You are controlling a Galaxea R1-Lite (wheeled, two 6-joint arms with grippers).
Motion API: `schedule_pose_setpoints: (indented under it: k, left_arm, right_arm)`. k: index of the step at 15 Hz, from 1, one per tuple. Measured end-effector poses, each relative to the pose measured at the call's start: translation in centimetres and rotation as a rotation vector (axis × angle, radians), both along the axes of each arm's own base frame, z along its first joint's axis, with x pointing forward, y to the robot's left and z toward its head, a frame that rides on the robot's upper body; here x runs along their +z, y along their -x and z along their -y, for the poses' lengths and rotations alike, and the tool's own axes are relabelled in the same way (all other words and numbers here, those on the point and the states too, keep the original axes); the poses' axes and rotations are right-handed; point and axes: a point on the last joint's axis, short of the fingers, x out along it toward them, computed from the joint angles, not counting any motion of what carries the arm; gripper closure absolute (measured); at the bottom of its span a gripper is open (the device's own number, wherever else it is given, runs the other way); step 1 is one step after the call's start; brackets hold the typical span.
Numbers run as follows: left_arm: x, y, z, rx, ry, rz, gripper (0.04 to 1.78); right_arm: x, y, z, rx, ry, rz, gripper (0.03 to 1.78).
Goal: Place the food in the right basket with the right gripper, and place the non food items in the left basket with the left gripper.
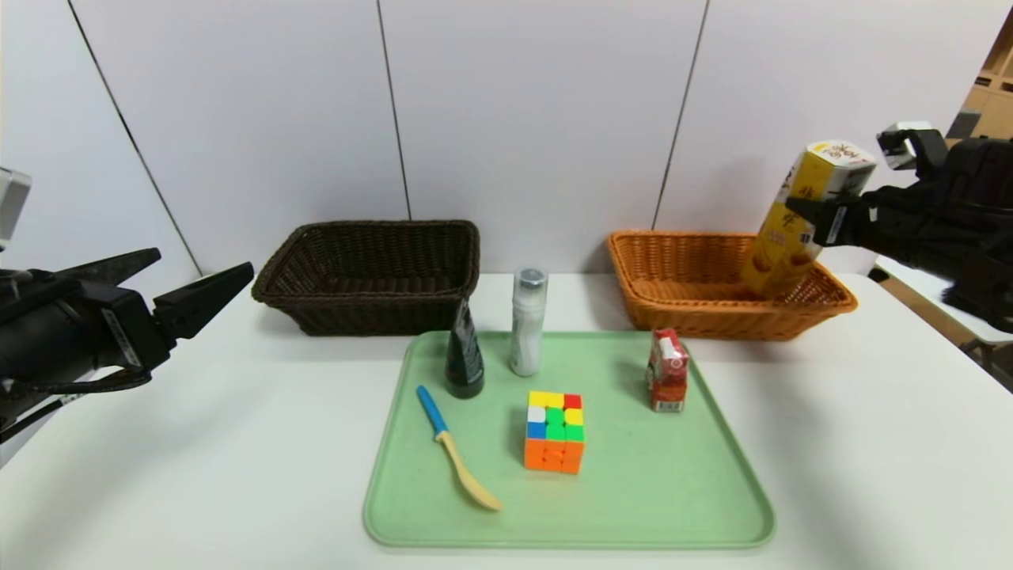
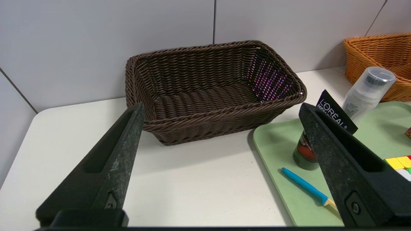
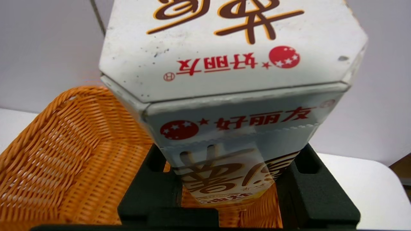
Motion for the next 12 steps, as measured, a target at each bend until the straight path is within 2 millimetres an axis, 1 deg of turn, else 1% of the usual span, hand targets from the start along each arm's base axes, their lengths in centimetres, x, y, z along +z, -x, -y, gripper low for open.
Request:
schedule_pose_setpoints:
  k: [5, 8, 12]
  left_arm:
    - [0.06, 0.08, -0.01, 0.0, 0.0, 0.004, 0.13]
    - [0.07, 0.11, -0.01, 0.0, 0.0, 0.004, 0.13]
    - [0.07, 0.17, -0.02, 0.0, 0.0, 0.006, 0.13]
  right_arm:
    - [-0.77, -0.27, -0.02, -0.005, -0.006, -0.03, 1.04]
    - [-0.62, -0.13, -0.04, -0.003, -0.012, -0.021, 0.74]
    - [-0.17, 0.15, -0.1, -0.002, -0.01, -0.009, 0.48]
